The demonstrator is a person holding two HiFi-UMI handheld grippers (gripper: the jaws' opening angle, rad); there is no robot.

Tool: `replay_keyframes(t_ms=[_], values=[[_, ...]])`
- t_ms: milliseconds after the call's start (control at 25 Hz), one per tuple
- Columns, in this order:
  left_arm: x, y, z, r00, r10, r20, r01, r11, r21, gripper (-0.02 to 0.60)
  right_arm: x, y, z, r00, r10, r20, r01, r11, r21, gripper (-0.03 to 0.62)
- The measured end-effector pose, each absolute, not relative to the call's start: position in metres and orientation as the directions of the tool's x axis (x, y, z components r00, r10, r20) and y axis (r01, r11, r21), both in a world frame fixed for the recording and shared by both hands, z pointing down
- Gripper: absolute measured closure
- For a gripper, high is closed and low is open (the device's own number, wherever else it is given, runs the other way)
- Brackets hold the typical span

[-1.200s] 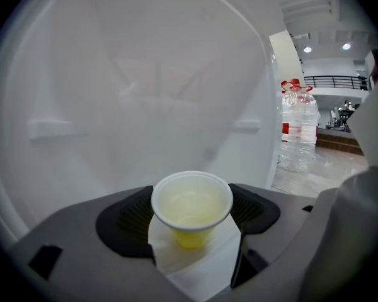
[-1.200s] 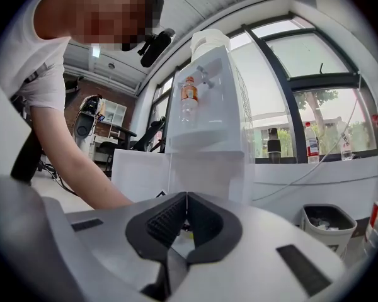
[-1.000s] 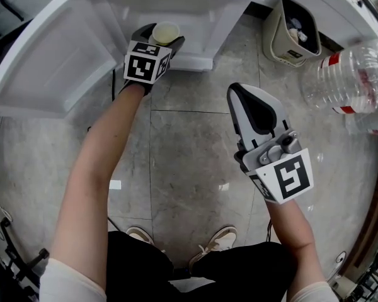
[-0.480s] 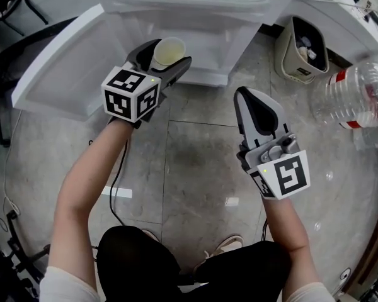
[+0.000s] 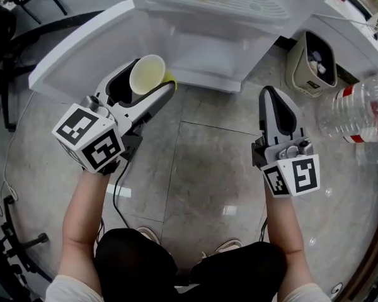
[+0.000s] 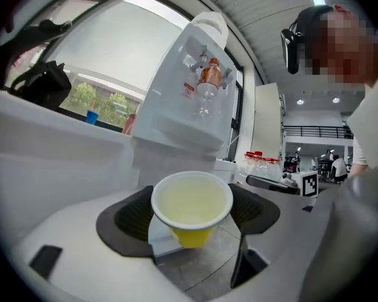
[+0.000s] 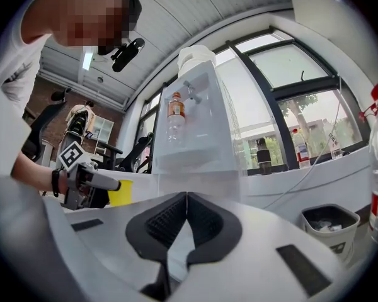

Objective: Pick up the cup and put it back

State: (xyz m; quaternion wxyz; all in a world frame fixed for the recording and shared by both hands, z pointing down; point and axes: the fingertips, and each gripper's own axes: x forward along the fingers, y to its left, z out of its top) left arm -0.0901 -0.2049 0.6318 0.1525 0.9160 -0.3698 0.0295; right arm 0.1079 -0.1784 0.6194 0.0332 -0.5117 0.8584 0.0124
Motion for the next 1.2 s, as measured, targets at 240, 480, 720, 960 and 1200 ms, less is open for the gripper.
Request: replay_keyframes(t_ms=[240, 480, 720, 960, 1200], values=[[-0.094, -0.188, 0.626, 0.701, -0.685, 0.196, -0.712, -0.686, 0.15, 0.196, 0.11, -0.181, 0.611, -0.447, -0.888, -0.106, -0.892, 0.451, -0.016, 0.574], [-0.097, -0.188, 0.637, 0.695, -0.683, 0.226, -0.715, -0.689, 0.116, 0.196, 0.105, -0.184, 0.613, -0.453, -0.884, -0.115, -0.89, 0.456, -0.001, 0.574], [-0.078, -0.2, 0.652, 0.692, -0.69, 0.212, -0.716, -0.694, 0.077, 0.196, 0.097, -0.183, 0.62, -0.46, -0.883, -0.097, -0.887, 0.463, -0.003, 0.574], [-0.055, -0.235, 0.68, 0.707, -0.676, 0.209, -0.704, -0.703, 0.106, 0.196, 0.104, -0.181, 0.629, -0.457, -0.887, -0.064, -0.889, 0.456, 0.03, 0.574], [-0.016, -0.28, 0.762, 0.728, -0.619, 0.294, -0.66, -0.75, 0.056, 0.196, 0.132, -0.172, 0.642, -0.423, -0.906, -0.001, -0.905, 0.422, 0.064, 0.574]])
